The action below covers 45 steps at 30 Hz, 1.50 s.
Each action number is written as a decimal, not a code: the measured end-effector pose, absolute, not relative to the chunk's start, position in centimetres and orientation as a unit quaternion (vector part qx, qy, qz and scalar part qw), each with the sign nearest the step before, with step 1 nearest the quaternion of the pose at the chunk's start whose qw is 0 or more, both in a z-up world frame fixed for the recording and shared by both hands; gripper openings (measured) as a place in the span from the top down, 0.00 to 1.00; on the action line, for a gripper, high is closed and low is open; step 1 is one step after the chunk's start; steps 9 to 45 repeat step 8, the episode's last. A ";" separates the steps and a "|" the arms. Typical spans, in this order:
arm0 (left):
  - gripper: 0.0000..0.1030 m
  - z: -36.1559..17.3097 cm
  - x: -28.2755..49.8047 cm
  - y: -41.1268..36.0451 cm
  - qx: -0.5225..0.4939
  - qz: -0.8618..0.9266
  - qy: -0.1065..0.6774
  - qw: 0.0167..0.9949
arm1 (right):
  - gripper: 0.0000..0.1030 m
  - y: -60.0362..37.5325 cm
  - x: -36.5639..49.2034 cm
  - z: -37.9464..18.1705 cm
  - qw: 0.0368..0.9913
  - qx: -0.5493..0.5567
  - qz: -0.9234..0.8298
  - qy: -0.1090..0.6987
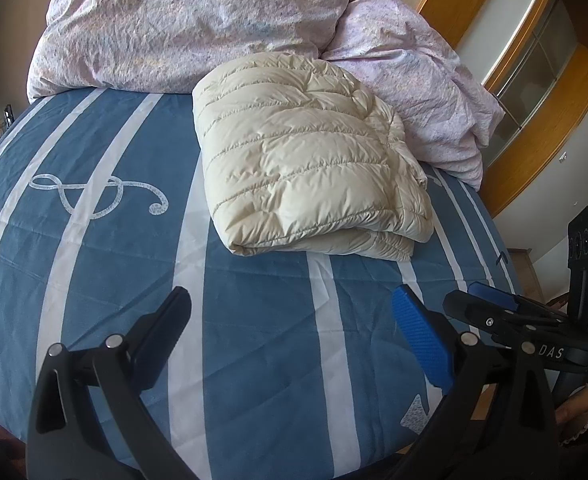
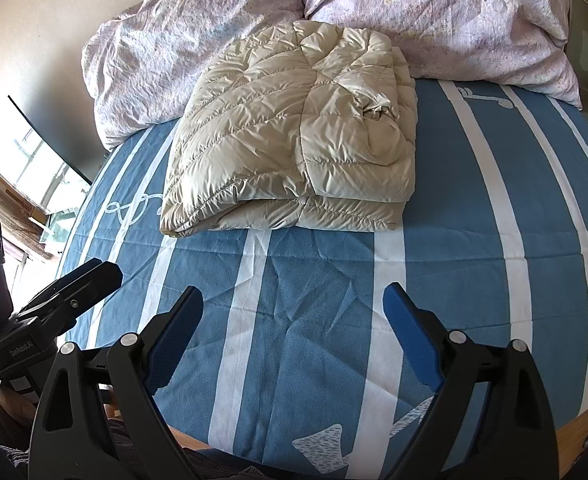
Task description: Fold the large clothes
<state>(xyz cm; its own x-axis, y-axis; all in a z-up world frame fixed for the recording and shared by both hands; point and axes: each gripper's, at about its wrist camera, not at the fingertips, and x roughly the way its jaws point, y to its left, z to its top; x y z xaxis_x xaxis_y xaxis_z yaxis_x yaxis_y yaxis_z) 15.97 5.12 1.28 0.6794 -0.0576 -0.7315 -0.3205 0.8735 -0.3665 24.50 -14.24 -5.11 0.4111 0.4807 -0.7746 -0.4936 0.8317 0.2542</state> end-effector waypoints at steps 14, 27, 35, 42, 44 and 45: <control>0.03 1.3 16.0 5.0 -0.240 0.075 0.394 0.884 | 0.10 -14.2 24.5 -5.1 0.840 -0.007 0.290 0.459; 0.03 1.3 16.0 5.0 -0.240 0.075 0.394 0.884 | 0.10 -14.2 24.5 -5.1 0.840 -0.007 0.290 0.459; 0.03 1.3 16.0 5.0 -0.240 0.075 0.394 0.884 | 0.10 -14.2 24.5 -5.1 0.840 -0.007 0.290 0.459; 0.03 1.3 16.0 5.0 -0.240 0.075 0.394 0.884 | 0.10 -14.2 24.5 -5.1 0.840 -0.007 0.290 0.459; 0.03 1.3 16.0 5.0 -0.240 0.075 0.394 0.884 | 0.10 -14.2 24.5 -5.1 0.840 -0.007 0.290 0.459; 0.03 1.3 16.0 5.0 -0.240 0.075 0.394 0.884 | 0.10 -14.2 24.5 -5.1 0.840 -0.007 0.290 0.459</control>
